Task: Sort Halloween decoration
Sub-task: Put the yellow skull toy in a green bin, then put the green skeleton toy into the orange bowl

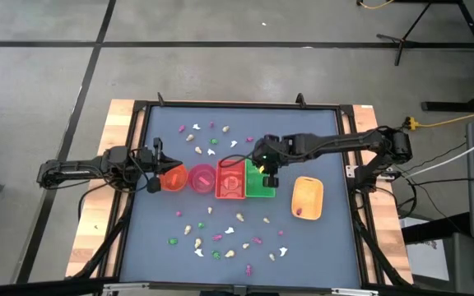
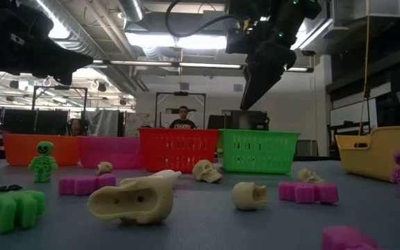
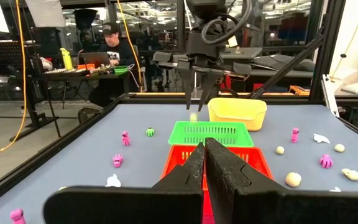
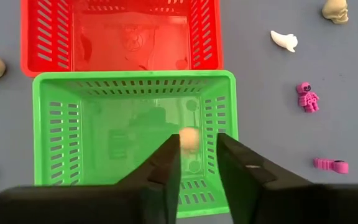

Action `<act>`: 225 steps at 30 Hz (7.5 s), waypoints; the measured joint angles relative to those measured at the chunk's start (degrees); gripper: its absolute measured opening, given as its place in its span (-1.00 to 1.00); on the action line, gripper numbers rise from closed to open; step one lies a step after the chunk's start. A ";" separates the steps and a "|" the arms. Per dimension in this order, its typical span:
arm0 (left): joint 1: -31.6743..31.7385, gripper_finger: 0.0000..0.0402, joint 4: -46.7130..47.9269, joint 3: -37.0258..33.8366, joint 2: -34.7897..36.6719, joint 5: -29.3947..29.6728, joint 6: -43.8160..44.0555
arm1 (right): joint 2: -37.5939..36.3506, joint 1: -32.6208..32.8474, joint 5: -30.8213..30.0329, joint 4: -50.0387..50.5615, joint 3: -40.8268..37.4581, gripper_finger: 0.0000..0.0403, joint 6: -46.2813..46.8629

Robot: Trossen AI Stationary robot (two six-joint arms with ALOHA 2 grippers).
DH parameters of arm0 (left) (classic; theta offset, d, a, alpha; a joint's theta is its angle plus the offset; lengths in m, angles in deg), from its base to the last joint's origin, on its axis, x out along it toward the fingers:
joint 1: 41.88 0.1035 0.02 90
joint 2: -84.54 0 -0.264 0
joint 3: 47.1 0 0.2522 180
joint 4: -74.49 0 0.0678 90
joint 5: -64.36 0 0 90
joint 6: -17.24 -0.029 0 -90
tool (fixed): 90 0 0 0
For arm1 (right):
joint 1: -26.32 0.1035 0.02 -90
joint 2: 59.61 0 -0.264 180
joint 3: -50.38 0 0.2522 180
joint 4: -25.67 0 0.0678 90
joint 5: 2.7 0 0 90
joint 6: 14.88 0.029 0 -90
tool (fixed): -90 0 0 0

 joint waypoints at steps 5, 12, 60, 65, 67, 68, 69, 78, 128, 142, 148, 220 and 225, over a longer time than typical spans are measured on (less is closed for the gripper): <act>-0.01 -1.00 0.01 0.00 0.00 -0.48 0.01 | 0.00 0.00 0.00 -0.09 0.00 -0.23 0.00; -0.01 -0.94 0.00 0.00 0.00 -0.53 0.01 | 0.04 0.00 0.00 -0.09 -0.01 -0.10 0.00; -31.31 -0.21 -17.24 15.96 -48.20 8.05 10.64 | 0.04 0.00 0.00 -0.11 -0.04 -0.09 0.00; -36.58 -0.21 -10.17 17.81 -52.89 7.43 26.18 | 0.04 0.00 0.00 -0.09 -0.04 -0.09 0.00; -38.58 -0.21 -10.02 17.81 -54.47 6.82 31.83 | 0.04 0.00 0.00 -0.09 -0.04 -0.09 0.00; -39.58 -0.21 -10.02 17.84 -55.21 6.68 34.32 | 0.04 0.00 0.00 -0.09 -0.04 -0.09 0.00; -40.50 -0.21 -10.00 17.84 -55.90 6.68 36.44 | 0.04 0.00 -0.01 -0.09 -0.04 -0.09 0.00; -48.21 -0.21 -10.02 17.86 -62.60 6.68 45.52 | 0.04 0.00 0.00 -0.07 -0.04 -0.09 0.00; -60.15 -0.25 -13.77 19.04 -82.76 15.59 44.84 | 0.04 0.02 0.02 0.02 -0.04 -0.09 0.00; -61.34 -0.57 -11.29 21.18 -84.25 18.62 44.95 | 0.04 0.02 0.02 0.02 -0.04 -0.09 0.00; -61.38 -0.66 -11.29 21.18 -84.30 19.45 45.07 | 0.04 0.02 0.02 0.02 -0.04 -0.09 0.00; -38.74 -0.79 15.01 21.18 -63.98 51.46 25.85 | 0.04 0.02 0.02 -0.11 -0.04 -0.09 0.00; -37.04 -0.79 22.61 21.18 -63.98 48.58 32.81 | 0.04 0.00 0.00 -0.11 -0.04 -0.09 0.00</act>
